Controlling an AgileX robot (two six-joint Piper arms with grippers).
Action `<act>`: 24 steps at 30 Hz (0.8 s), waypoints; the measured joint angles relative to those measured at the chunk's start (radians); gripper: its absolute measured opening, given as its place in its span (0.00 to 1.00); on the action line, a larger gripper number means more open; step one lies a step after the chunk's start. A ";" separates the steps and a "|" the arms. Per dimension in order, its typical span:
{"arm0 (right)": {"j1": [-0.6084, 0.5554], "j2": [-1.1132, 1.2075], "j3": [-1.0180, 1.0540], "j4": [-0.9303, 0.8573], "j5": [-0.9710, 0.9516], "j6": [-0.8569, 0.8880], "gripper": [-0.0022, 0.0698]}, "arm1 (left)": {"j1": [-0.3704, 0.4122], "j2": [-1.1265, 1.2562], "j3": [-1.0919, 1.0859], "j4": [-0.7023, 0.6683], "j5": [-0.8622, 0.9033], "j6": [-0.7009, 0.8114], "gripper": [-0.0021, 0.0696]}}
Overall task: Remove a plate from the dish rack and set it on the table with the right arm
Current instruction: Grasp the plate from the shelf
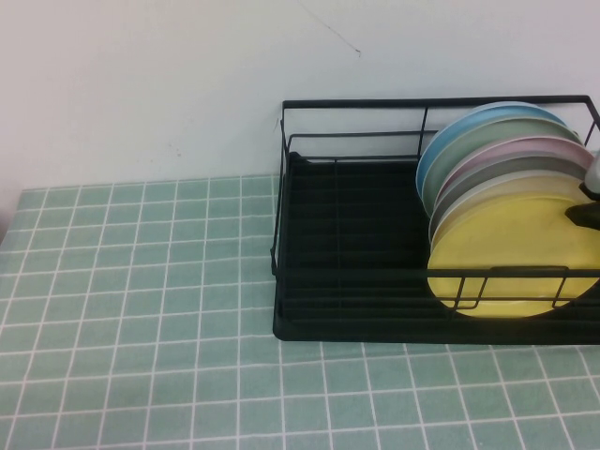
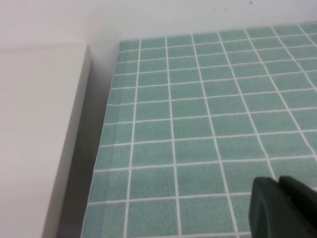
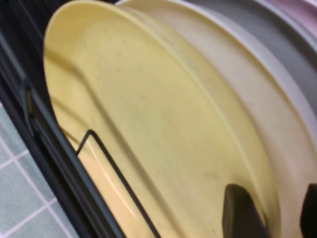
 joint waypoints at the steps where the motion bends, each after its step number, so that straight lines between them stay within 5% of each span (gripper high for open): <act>1: 0.000 0.006 0.000 0.005 -0.004 -0.004 0.40 | 0.000 0.000 0.000 0.000 0.000 0.000 0.02; 12: 0.000 0.057 0.000 0.086 -0.028 -0.101 0.39 | 0.000 0.000 0.000 0.000 0.000 0.000 0.02; 21: 0.000 0.057 0.000 0.088 -0.049 -0.120 0.15 | 0.000 0.000 0.000 0.000 0.000 0.000 0.02; 24: 0.000 0.057 0.000 0.087 -0.051 -0.127 0.15 | 0.000 0.000 0.000 0.000 0.000 0.000 0.02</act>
